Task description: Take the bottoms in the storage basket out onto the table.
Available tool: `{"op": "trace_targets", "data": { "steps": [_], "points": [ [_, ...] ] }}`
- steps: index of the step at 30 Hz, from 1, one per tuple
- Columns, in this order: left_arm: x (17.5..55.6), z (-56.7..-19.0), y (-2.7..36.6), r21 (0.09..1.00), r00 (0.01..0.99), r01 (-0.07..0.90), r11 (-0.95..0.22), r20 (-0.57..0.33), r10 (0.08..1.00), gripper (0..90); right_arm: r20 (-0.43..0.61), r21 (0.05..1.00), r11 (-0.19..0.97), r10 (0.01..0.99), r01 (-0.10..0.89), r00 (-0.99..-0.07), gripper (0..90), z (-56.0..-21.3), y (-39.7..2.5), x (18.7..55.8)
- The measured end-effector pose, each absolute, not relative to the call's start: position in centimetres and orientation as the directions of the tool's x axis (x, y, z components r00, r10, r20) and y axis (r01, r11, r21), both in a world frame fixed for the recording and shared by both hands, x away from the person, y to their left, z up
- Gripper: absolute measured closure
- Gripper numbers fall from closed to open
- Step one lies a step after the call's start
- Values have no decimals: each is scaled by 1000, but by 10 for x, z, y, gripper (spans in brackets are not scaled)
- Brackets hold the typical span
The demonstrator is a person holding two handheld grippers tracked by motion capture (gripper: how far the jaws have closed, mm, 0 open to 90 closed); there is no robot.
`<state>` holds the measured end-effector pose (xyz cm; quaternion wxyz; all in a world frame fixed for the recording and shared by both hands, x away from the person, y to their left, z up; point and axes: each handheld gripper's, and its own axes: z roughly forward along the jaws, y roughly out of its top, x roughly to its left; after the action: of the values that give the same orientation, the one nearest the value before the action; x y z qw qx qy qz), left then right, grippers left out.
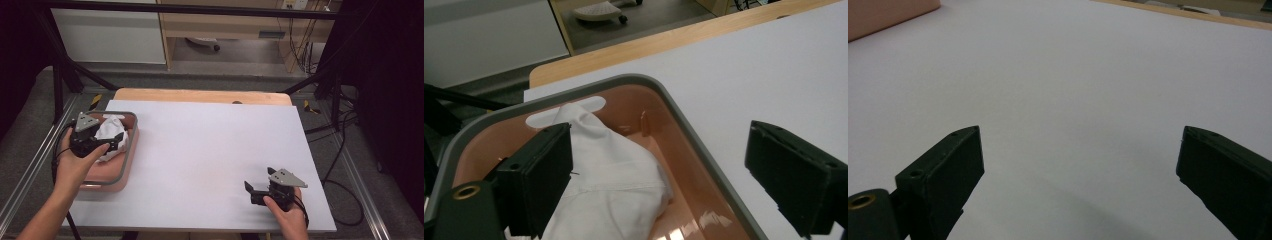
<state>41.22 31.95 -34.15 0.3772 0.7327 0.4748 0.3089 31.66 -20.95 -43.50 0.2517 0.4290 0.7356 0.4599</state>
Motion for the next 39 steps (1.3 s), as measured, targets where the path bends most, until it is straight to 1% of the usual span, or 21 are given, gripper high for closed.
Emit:
{"op": "trace_targets", "data": {
  "steps": [2,6,9,11,18,20,21,22,23,24,26,28,29,34,36,37,38,39],
  "points": [
    [420,-345,325,823,344,490,-286,119,932,124,18,893,214,863,397,-505,52,-434,-208,315],
    [427,-350,331,805,341,527,-272,93,935,118,18,890,218,861,400,-508,52,-434,-206,314],
    [432,-357,337,783,317,561,-270,98,943,146,17,887,223,859,405,-511,52,-435,-205,316],
    [438,-366,342,762,298,590,-267,102,949,142,19,885,225,857,408,-515,53,-436,-204,317],
    [453,-380,346,716,297,641,-278,103,949,135,26,883,220,859,414,-512,54,-436,-206,315],
    [458,-386,349,691,290,677,-251,62,955,132,29,881,225,853,417,-522,54,-437,-205,316],
    [458,-386,349,691,290,677,-251,62,955,131,29,881,225,853,417,-522,54,-437,-205,316],
    [459,-388,349,681,296,695,-230,20,955,131,35,878,225,850,422,-525,54,-437,-205,316],
    [460,-391,348,660,312,712,-241,11,950,102,31,879,234,842,416,-538,54,-437,-203,316],
    [460,-391,348,660,312,712,-241,11,950,93,31,879,234,842,416,-538,54,-437,-203,316],
    [461,-397,345,637,304,721,-272,61,951,91,32,875,245,832,418,-554,54,-438,-202,316],
    [464,-402,346,628,296,735,-258,46,954,67,36,873,246,829,422,-558,55,-438,-201,316],
    [467,-408,346,610,283,756,-239,24,959,61,39,868,254,822,427,-569,55,-439,-201,316],
    [472,-418,346,573,280,783,-242,23,960,52,45,867,252,819,429,-572,54,-439,-202,316],
    [473,-421,345,563,283,788,-248,26,959,54,47,866,250,822,434,-567,55,-440,-202,317],
    [474,-422,344,561,284,789,-250,28,958,80,48,866,247,824,434,-564,55,-440,-203,318],
    [475,-422,344,560,284,789,-252,30,958,80,48,866,247,824,434,-564,55,-440,-203,318],
    [475,-423,344,561,282,789,-251,32,959,134,47,869,244,826,430,-562,55,-439,-203,317]
  ]
}}
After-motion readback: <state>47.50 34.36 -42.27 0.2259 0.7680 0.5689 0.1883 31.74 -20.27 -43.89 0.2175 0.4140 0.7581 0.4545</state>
